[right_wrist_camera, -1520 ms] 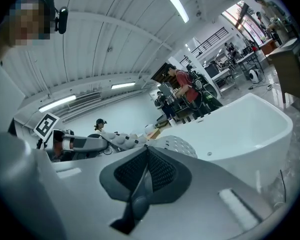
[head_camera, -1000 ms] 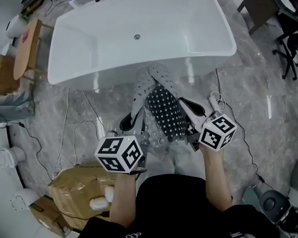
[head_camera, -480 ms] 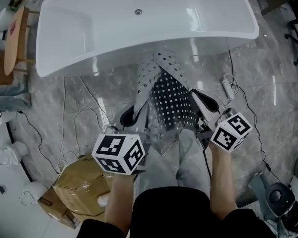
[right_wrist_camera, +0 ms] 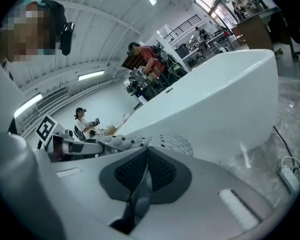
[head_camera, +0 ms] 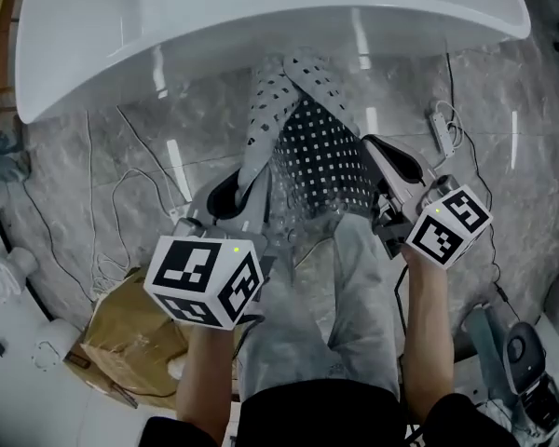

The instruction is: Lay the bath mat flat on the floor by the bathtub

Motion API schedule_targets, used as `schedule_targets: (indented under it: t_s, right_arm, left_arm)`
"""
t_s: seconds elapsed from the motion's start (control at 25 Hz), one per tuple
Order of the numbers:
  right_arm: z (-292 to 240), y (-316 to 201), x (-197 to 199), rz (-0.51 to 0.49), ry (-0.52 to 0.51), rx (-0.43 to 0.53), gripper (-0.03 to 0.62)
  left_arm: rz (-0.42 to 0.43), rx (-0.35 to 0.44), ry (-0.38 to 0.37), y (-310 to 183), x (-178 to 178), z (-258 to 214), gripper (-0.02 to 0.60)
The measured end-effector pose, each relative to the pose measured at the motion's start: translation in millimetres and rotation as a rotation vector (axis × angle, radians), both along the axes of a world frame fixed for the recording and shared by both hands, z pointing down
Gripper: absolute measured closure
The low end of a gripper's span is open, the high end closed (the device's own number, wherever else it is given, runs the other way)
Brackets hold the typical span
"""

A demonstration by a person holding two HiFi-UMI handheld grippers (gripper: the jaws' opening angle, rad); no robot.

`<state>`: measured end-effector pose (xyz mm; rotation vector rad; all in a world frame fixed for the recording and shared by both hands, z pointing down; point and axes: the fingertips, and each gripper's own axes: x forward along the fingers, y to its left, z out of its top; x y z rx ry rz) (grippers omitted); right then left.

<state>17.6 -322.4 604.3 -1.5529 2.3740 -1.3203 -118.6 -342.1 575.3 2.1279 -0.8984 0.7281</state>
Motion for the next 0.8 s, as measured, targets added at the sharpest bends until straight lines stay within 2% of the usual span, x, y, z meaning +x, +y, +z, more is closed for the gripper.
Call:
schedule_targets:
  t_s: [0.24,0.4,0.8]
  right_arm:
    - [67.4,1.8,1.9,-0.034,-0.003,-0.027,0.582]
    - [112.2,-5.8,-1.7,-0.035,-0.003,-0.044,0.583]
    - [202.8,-1.2,11.4,-0.016,-0.096,-0.093,0.582]
  left_arm:
    - [0.038,-0.024,-0.017,11.8,0.6,64.5,0.558]
    - [0.012,-0.045,-0.031,2.3,-9.1,112.5,0.560]
    - [0.009,-0.063,-0.056,-2.2,-13.7,217.0,0.561]
